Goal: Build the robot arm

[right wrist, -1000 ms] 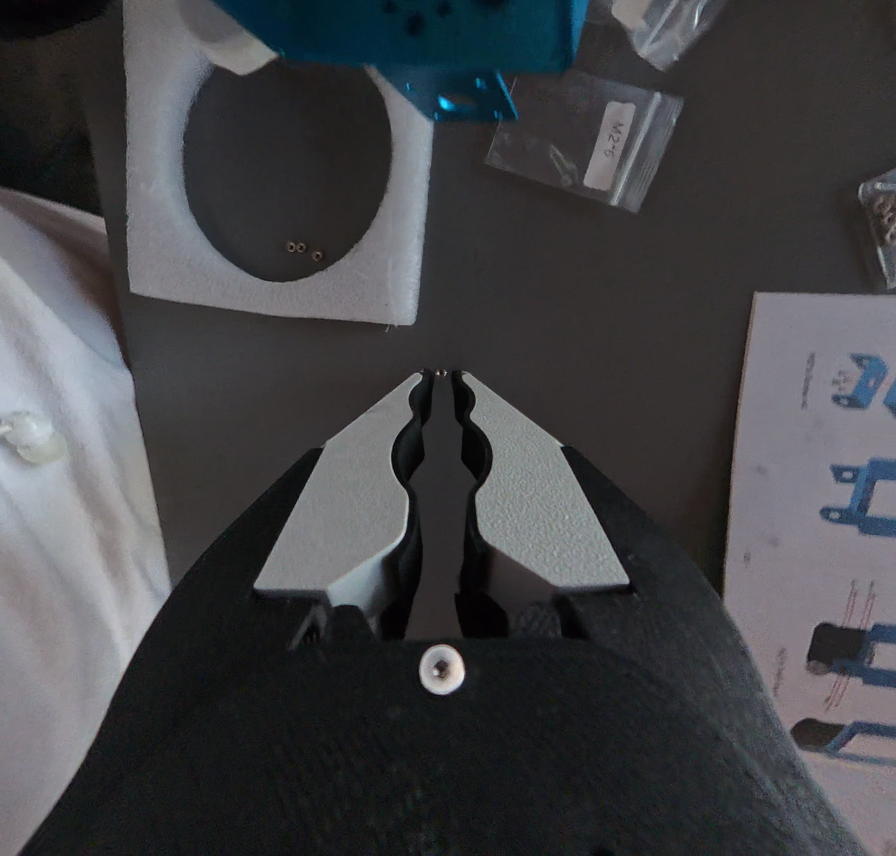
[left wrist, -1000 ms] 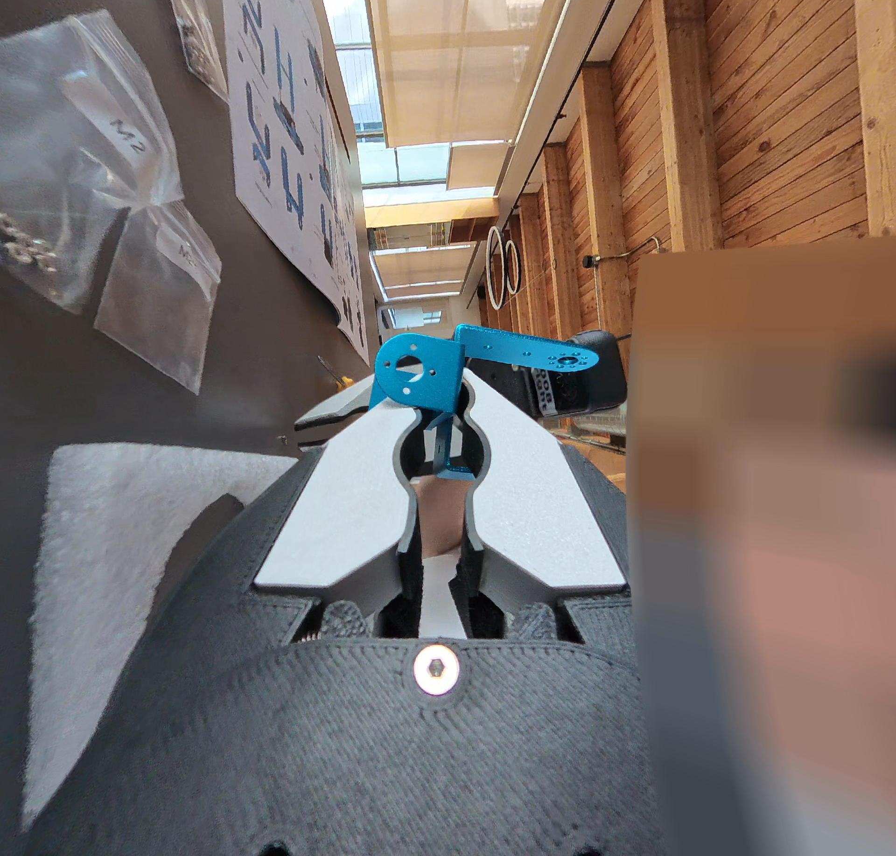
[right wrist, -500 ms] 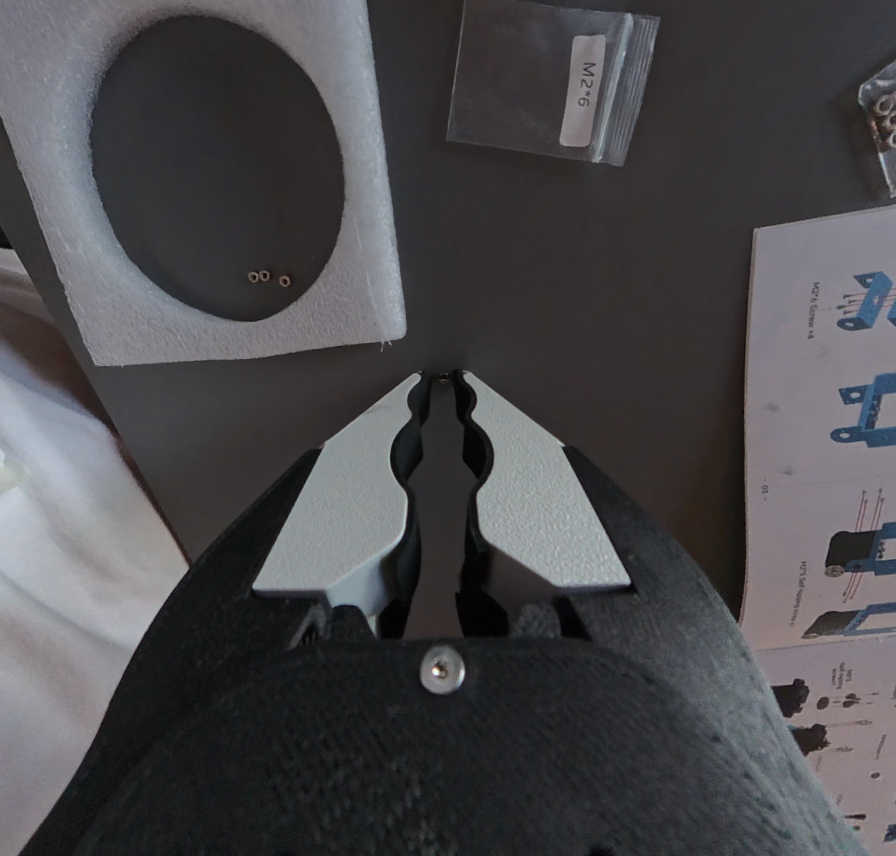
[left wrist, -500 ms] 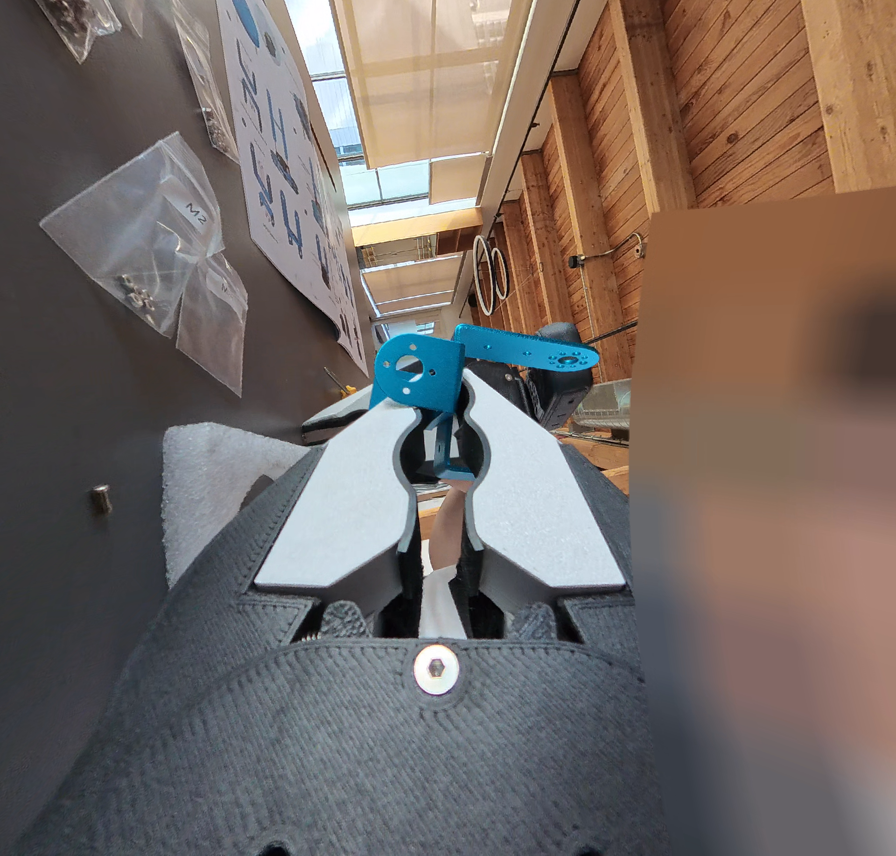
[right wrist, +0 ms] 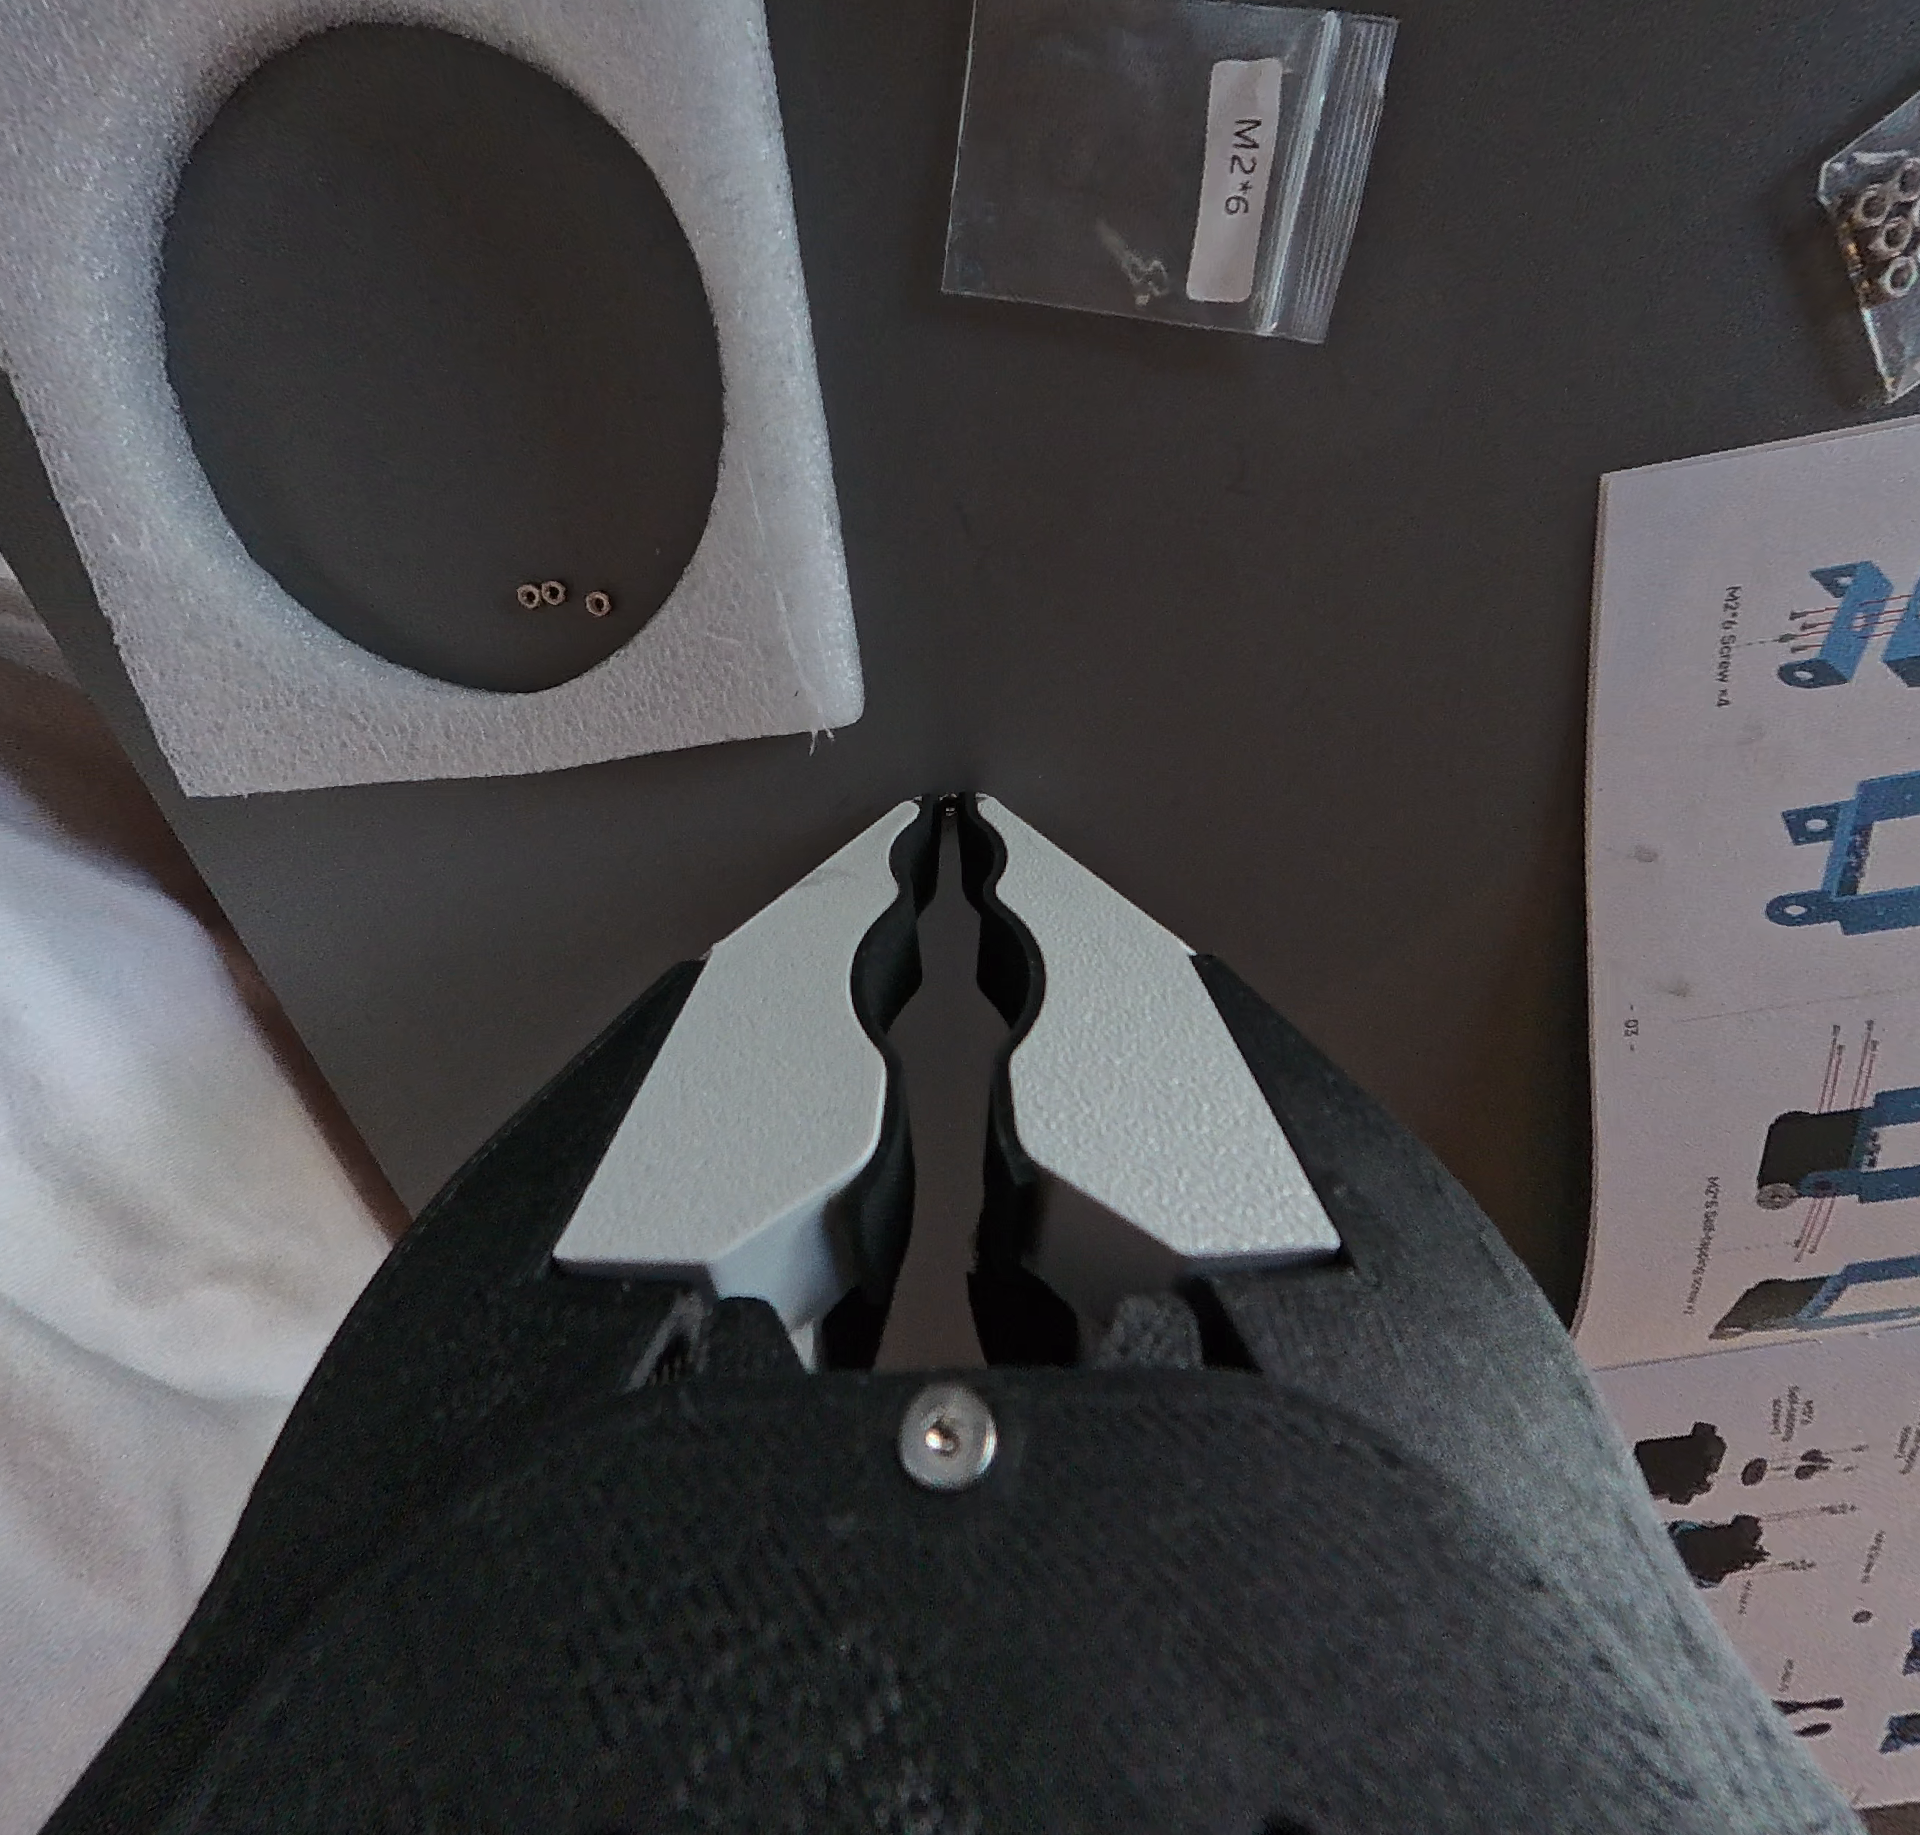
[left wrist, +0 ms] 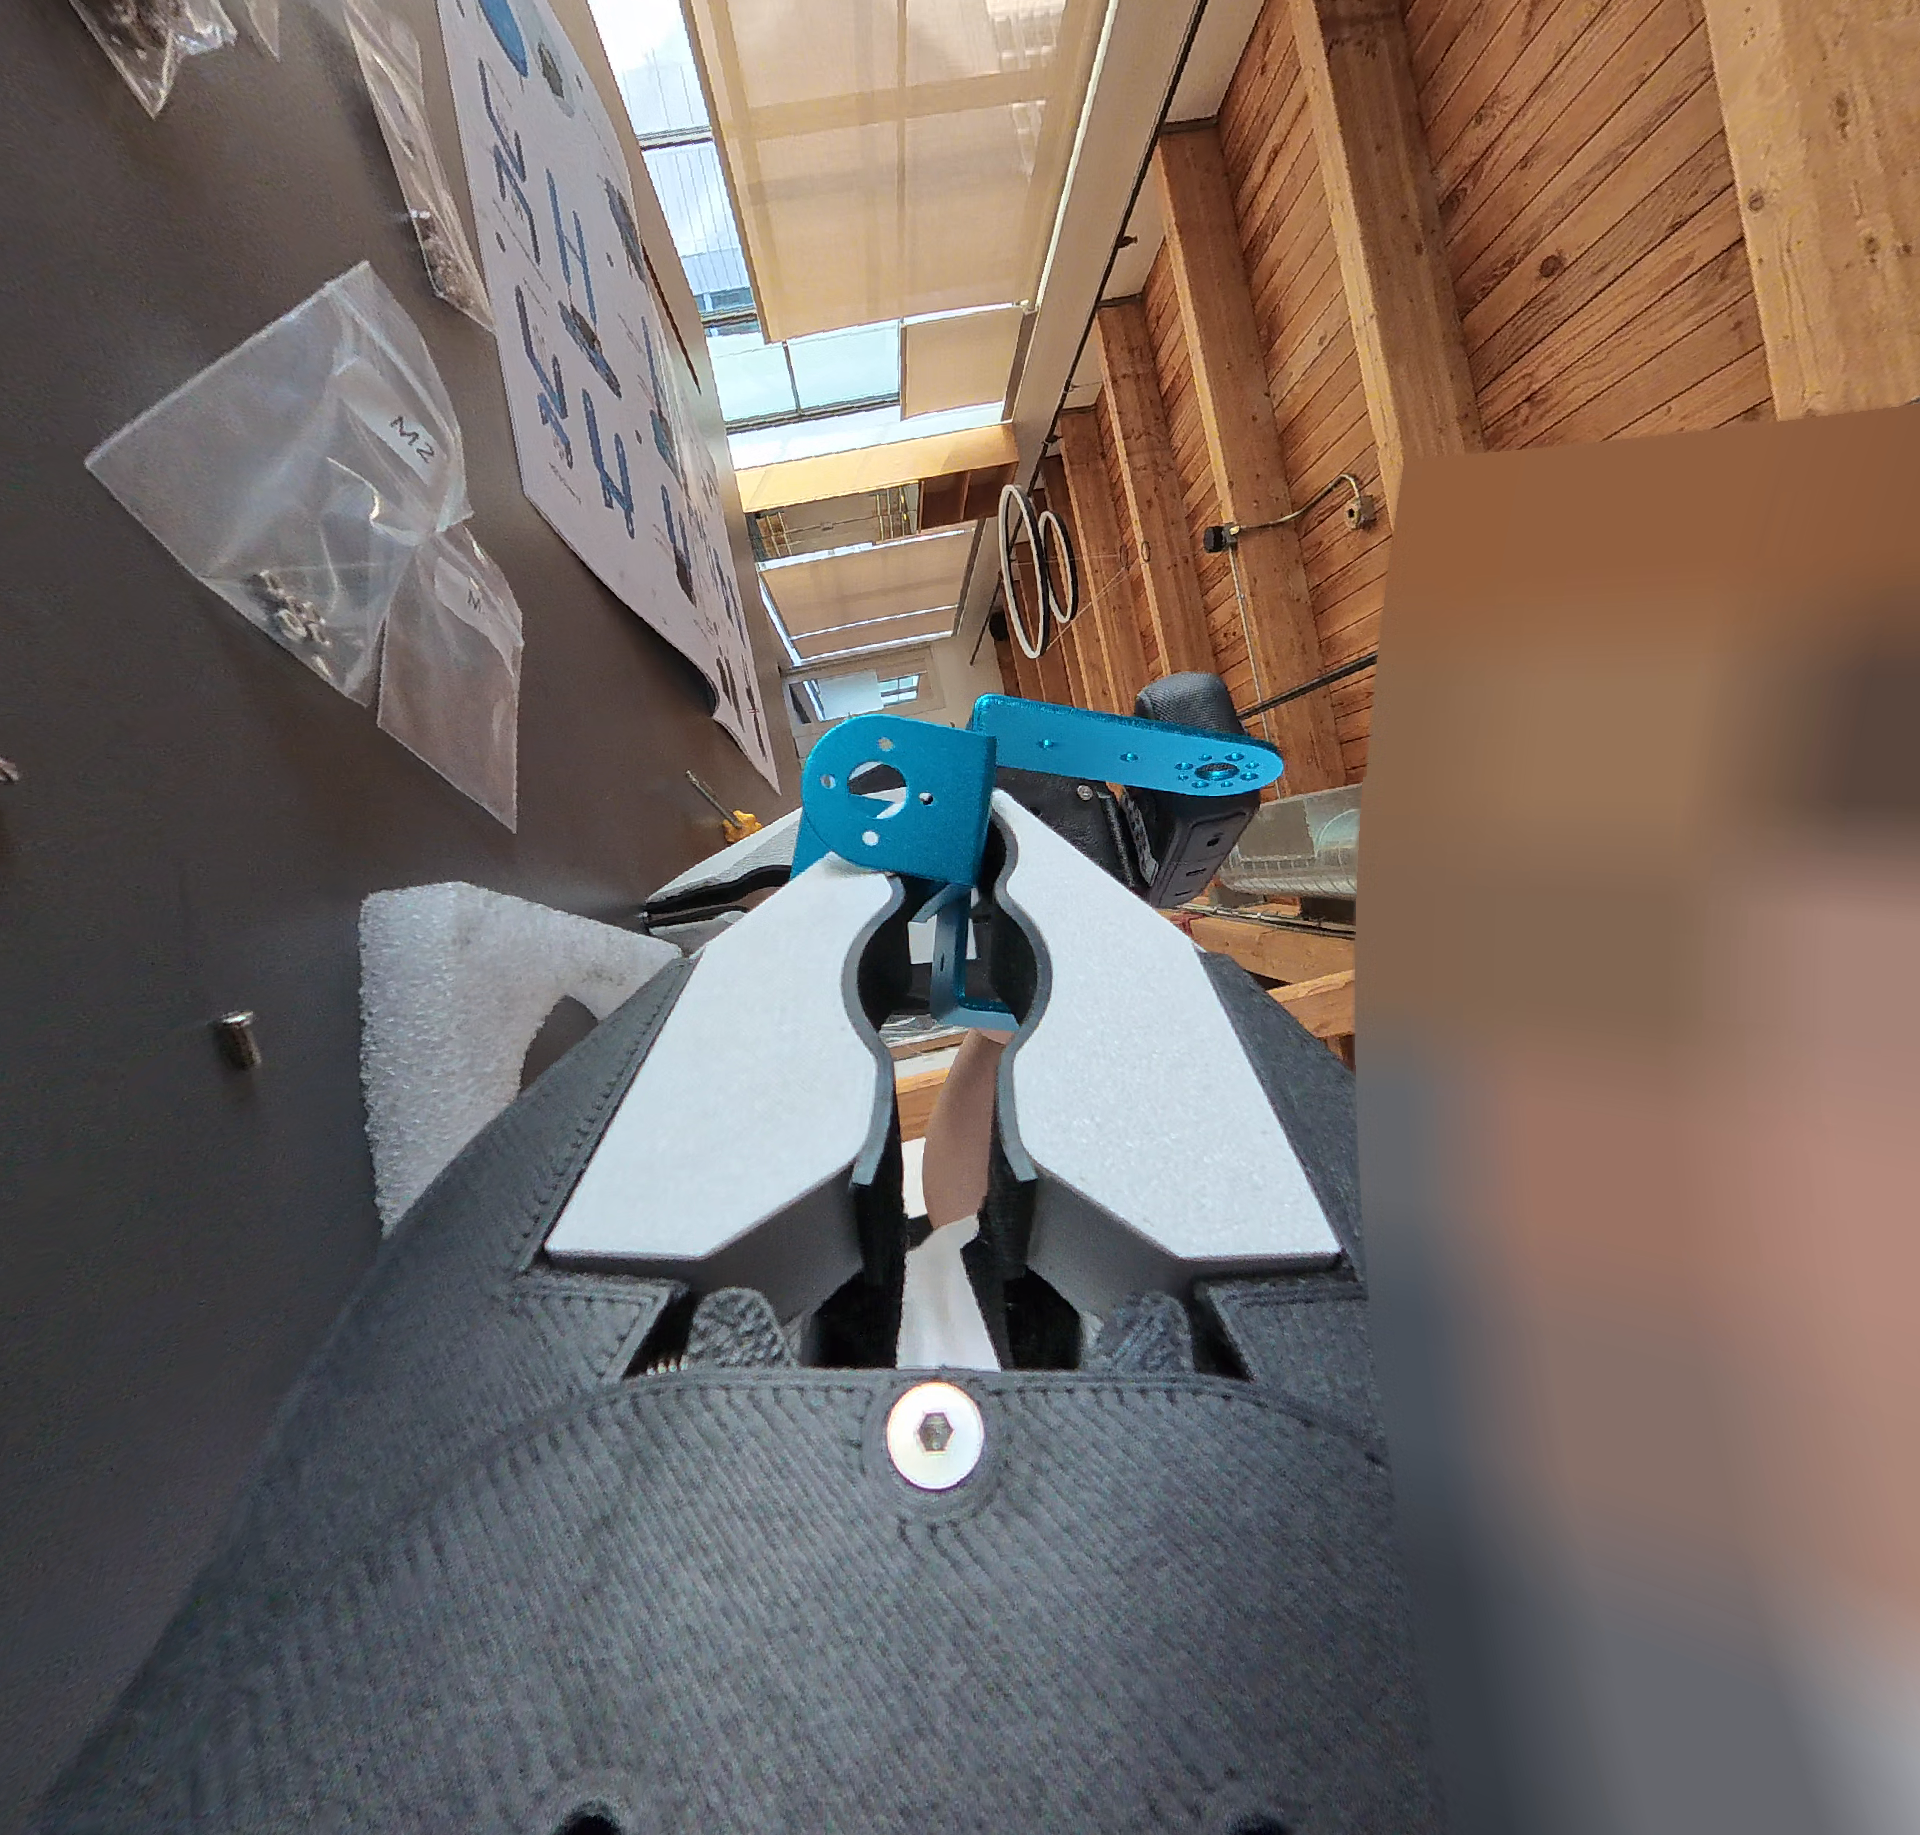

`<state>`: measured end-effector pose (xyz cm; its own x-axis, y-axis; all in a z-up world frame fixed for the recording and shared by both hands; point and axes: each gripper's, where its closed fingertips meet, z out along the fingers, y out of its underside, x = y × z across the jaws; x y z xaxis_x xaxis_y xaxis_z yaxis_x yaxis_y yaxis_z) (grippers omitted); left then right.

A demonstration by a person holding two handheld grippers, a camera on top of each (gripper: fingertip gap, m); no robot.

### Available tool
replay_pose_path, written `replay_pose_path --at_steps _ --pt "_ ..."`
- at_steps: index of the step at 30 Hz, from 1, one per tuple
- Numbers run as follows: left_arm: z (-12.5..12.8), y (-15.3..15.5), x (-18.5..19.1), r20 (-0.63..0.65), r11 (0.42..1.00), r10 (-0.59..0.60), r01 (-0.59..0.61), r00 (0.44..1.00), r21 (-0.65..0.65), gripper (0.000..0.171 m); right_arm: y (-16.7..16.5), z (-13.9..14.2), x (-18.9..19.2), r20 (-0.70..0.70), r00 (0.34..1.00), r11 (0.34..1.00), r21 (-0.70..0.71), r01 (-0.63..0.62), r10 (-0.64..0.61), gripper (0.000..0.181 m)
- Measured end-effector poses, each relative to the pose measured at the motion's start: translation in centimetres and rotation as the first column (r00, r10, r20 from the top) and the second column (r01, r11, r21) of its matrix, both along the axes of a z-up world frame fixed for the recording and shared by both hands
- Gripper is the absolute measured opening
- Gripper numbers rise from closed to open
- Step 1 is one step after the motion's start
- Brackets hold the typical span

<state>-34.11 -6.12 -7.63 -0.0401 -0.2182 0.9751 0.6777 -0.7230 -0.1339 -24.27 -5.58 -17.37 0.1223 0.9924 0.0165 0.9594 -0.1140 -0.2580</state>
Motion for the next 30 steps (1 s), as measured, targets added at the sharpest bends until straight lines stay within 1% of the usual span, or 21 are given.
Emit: replay_pose_path --at_steps 9,14,17,21,24,27,30 --pt "0.1 0.2 0.8 -0.03 1.0 0.01 -0.01 1.0 0.002 0.006 0.2 0.1 0.5 -0.006 1.0 0.998 0.056 -0.023 0.023 0.002" --pt "-0.1 0.4 2.0 -0.014 1.0 -0.009 0.009 1.0 -0.017 0.006 0.1 1.0 0.8 -0.038 0.998 0.995 0.091 -0.038 0.042 0.002" --pt "-0.2 0.6 3.3 -0.013 0.999 -0.035 0.034 0.999 -0.028 0.006 0.1 2.7 1.2 -0.082 0.995 0.992 0.12 -0.047 0.057 0.002" --pt "-0.2 1.2 5.2 -0.036 0.997 -0.071 0.07 0.997 -0.036 0.006 0.1 7.2 1.0 -0.213 0.972 0.979 0.195 -0.057 0.098 0.002" --pt "-0.3 1.7 6.8 -0.055 0.995 -0.096 0.094 0.994 -0.039 0.007 -0.6 10.0 0.3 -0.291 0.94 0.963 0.246 -0.106 0.178 0.002" --pt "-0.5 2.3 7.8 -0.065 0.994 -0.1 0.097 0.993 -0.049 0.007 -1.8 10.9 -0.6 -0.345 0.907 0.954 0.257 -0.156 0.242 0.002" --pt "-0.7 2.6 8.8 -0.059 0.992 -0.113 0.109 0.992 -0.062 0.006 -1.4 10.6 -0.8 -0.354 0.902 0.949 0.277 -0.15 0.246 0.002"
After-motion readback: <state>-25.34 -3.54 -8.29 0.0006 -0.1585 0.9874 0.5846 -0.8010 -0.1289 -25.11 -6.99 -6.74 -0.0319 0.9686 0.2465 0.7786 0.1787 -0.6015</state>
